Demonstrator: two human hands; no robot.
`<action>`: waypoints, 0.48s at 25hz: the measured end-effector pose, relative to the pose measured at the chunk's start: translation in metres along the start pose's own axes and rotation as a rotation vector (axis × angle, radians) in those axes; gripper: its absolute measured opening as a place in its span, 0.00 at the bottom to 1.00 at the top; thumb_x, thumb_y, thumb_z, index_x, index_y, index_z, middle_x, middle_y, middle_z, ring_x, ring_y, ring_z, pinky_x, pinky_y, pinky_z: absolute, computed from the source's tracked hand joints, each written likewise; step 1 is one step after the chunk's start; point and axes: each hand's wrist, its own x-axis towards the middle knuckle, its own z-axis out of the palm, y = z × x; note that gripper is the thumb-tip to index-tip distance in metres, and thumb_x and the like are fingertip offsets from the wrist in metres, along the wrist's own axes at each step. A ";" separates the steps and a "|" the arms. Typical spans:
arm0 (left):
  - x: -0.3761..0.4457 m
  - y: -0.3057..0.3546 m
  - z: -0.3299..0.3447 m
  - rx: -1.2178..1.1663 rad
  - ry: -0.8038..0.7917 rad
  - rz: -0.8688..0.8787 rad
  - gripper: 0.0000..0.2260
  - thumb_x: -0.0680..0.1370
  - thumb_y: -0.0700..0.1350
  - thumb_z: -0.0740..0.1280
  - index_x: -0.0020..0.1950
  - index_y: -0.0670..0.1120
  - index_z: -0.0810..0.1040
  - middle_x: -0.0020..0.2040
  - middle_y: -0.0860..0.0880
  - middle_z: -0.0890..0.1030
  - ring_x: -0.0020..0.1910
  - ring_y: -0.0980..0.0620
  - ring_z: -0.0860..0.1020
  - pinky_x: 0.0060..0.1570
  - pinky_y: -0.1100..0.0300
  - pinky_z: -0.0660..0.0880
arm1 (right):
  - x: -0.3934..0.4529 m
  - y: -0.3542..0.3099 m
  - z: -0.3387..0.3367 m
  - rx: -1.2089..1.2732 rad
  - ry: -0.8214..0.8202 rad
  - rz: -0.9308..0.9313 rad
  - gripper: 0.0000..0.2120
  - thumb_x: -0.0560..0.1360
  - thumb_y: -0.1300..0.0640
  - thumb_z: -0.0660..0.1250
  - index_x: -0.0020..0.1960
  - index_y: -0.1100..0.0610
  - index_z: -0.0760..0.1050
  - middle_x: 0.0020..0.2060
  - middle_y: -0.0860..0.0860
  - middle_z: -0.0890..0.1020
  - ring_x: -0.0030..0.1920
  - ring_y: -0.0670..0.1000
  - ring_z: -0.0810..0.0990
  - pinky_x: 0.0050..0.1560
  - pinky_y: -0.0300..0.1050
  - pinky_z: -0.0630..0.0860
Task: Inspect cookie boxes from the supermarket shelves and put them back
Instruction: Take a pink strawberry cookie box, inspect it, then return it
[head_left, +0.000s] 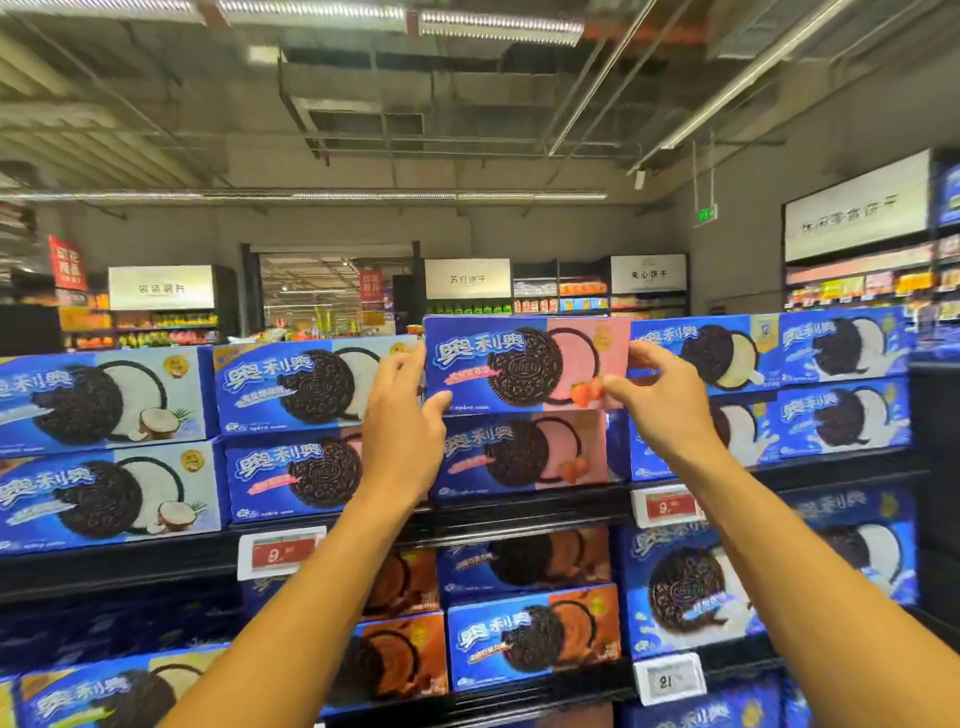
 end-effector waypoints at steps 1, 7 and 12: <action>0.001 0.001 0.004 0.021 0.003 -0.003 0.22 0.76 0.36 0.71 0.69 0.43 0.73 0.55 0.52 0.71 0.52 0.53 0.72 0.52 0.66 0.65 | 0.002 0.004 0.001 -0.021 -0.005 0.005 0.13 0.66 0.59 0.78 0.45 0.45 0.81 0.41 0.37 0.85 0.45 0.45 0.80 0.47 0.30 0.74; 0.002 0.000 0.023 0.217 -0.002 -0.046 0.20 0.77 0.39 0.71 0.68 0.41 0.72 0.59 0.43 0.74 0.53 0.40 0.75 0.52 0.48 0.72 | 0.018 0.024 0.007 -0.229 0.046 -0.019 0.13 0.72 0.55 0.75 0.55 0.53 0.81 0.52 0.52 0.82 0.51 0.55 0.79 0.53 0.53 0.75; 0.002 -0.002 0.028 0.431 -0.038 -0.080 0.16 0.78 0.43 0.70 0.61 0.39 0.71 0.59 0.41 0.73 0.50 0.35 0.75 0.42 0.50 0.67 | 0.024 0.026 0.017 -0.291 0.069 -0.068 0.10 0.74 0.56 0.72 0.55 0.52 0.80 0.47 0.52 0.78 0.50 0.58 0.77 0.46 0.51 0.70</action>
